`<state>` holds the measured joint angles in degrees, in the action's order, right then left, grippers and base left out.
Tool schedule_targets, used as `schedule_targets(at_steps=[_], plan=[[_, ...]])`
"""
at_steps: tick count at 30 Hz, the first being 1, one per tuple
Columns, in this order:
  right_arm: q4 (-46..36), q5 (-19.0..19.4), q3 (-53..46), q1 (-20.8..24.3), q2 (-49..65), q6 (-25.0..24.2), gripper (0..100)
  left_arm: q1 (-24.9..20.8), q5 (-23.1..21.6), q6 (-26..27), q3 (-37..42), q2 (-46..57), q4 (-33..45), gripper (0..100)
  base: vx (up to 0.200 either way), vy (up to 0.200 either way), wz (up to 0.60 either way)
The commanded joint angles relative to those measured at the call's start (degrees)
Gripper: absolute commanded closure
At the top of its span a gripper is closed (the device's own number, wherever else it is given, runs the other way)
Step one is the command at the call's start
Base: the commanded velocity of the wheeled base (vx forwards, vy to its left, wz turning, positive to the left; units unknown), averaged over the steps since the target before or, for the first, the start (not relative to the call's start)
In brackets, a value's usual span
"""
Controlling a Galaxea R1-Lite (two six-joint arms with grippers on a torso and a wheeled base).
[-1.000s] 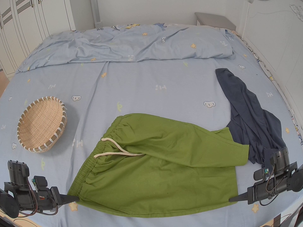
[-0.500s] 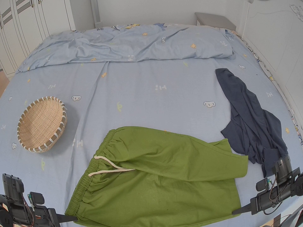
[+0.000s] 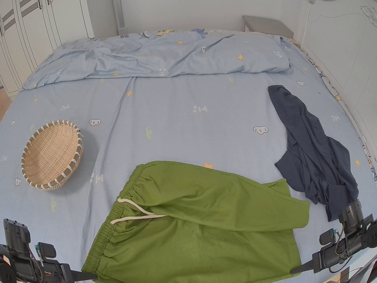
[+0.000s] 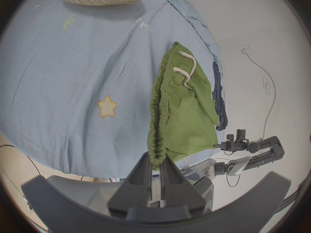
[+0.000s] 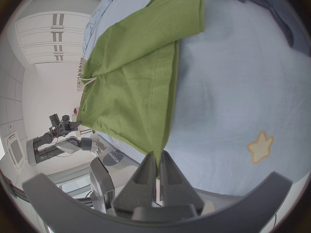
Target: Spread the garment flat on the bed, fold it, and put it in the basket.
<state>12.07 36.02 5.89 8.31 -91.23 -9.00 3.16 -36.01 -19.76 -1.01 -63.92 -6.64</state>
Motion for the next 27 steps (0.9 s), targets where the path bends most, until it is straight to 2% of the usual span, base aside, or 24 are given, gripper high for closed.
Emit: schedule_targets(at_steps=[1, 8, 9, 18, 23, 27], plan=[[0.06, 0.01, -0.61, -0.14, -0.52, 0.03, 100, -0.08, -0.02, 0.25, 0.92, -0.51, 0.14, 100, 0.0, 0.0, 0.0], [0.06, 0.01, -0.88, 0.3, -0.61, 0.03, 100, -2.37, 0.59, 0.6, 0.92, -3.67, 0.05, 100, 0.0, 0.0, 0.0], [0.06, 0.1, -0.88, 0.48, -0.61, 0.03, 0, -2.37, 0.59, 0.69, 0.92, -4.11, -0.12, 0, 0.0, 0.0, 0.0], [0.59, 0.19, -0.88, -0.14, -1.49, 0.12, 0, -1.93, 0.59, 0.6, 0.84, -4.11, -0.39, 0, 0.0, 0.0, 0.0], [3.75, 0.19, -2.02, -1.02, -0.7, 0.12, 0, -1.05, 0.85, 0.25, -1.01, -0.68, -0.12, 0, 0.0, 0.0, 0.0], [9.55, 0.19, -3.16, -5.59, 3.17, -0.06, 0, 4.75, 1.47, -1.16, -6.63, 9.77, 3.48, 0, 0.0, 0.0, 0.0]])
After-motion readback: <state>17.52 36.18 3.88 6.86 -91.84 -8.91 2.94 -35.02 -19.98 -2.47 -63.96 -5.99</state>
